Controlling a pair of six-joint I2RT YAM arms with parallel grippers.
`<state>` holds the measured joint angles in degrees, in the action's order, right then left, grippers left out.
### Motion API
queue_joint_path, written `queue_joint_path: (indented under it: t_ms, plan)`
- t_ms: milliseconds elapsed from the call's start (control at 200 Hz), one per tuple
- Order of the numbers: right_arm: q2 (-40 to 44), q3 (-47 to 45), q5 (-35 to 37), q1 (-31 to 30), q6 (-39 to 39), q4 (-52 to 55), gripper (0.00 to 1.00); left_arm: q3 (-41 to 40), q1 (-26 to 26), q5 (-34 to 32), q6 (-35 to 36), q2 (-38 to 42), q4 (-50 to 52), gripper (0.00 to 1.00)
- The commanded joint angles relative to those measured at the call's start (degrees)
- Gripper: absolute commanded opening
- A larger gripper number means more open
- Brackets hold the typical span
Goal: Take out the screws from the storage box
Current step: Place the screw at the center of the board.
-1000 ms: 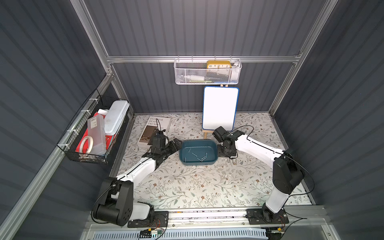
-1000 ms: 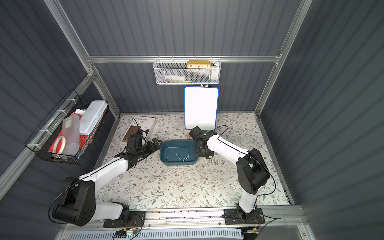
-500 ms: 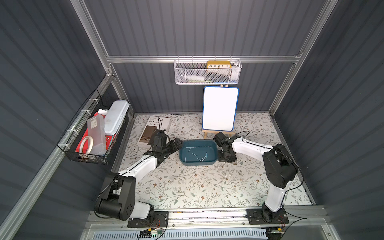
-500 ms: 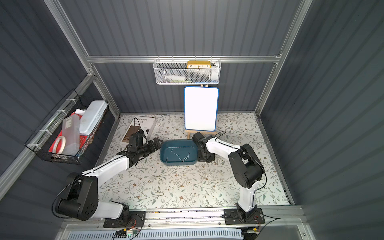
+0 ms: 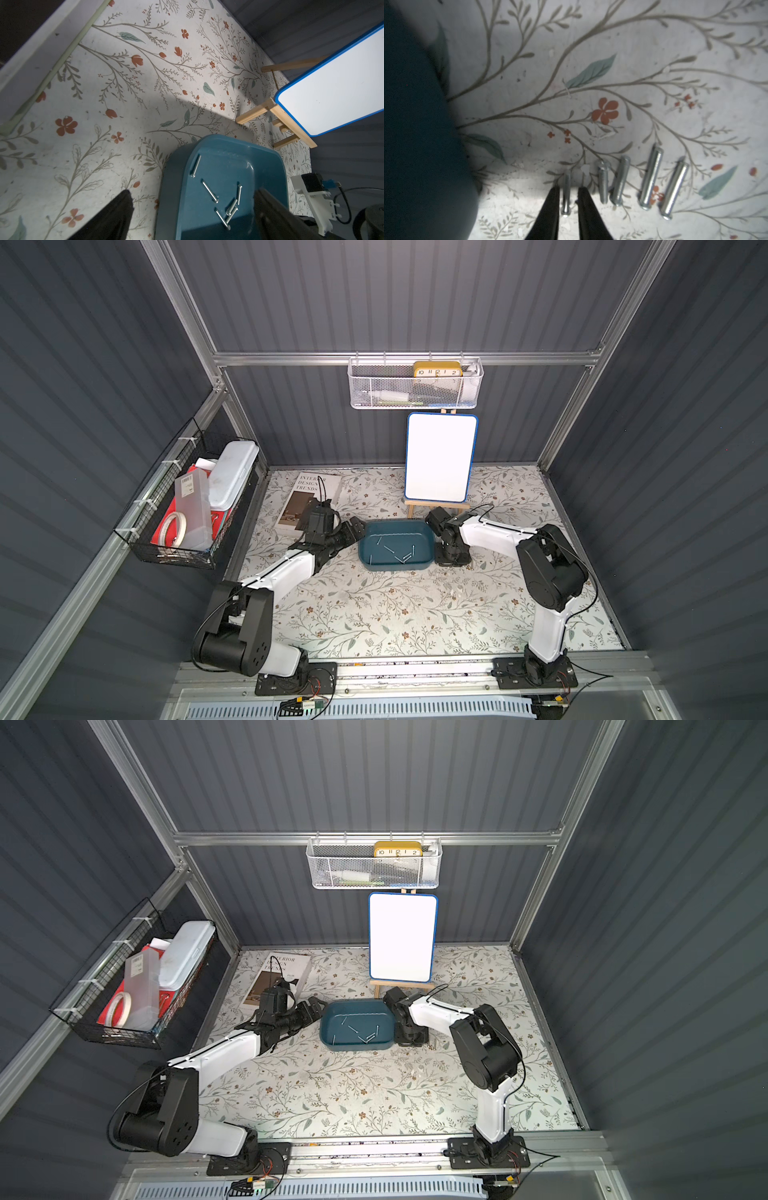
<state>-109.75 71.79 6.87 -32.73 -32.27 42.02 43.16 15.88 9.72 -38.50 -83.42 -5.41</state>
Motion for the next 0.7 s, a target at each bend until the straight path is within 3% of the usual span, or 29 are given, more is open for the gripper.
queue_joint_path:
  t_ms: [0, 295, 410, 525, 695]
  plan:
    - [1.07, 1.13, 0.4, 0.05, 0.19, 2.01, 0.26, 1.14, 0.2, -0.24, 0.91, 1.56, 1.63, 0.94]
    - [11.87, 4.73, 3.23, -0.12, -0.75, 9.22, 0.27, 0.16, 0.16, -1.45, 0.0, 4.81, 1.54, 0.94]
    - [14.87, 7.07, 4.07, -0.6, -3.2, 10.97, 0.27, 0.23, 0.2, -0.62, -0.78, 5.8, 1.83, 0.9]
    - [12.98, 12.15, 3.76, -2.14, -5.62, 12.37, 0.28, 0.68, 0.12, -2.01, -1.01, 6.34, 2.93, 0.91]
    - [2.61, 24.01, 1.74, -6.6, -7.78, 12.73, 0.29, -0.36, 0.12, -2.42, -2.25, 7.0, 2.25, 0.91]
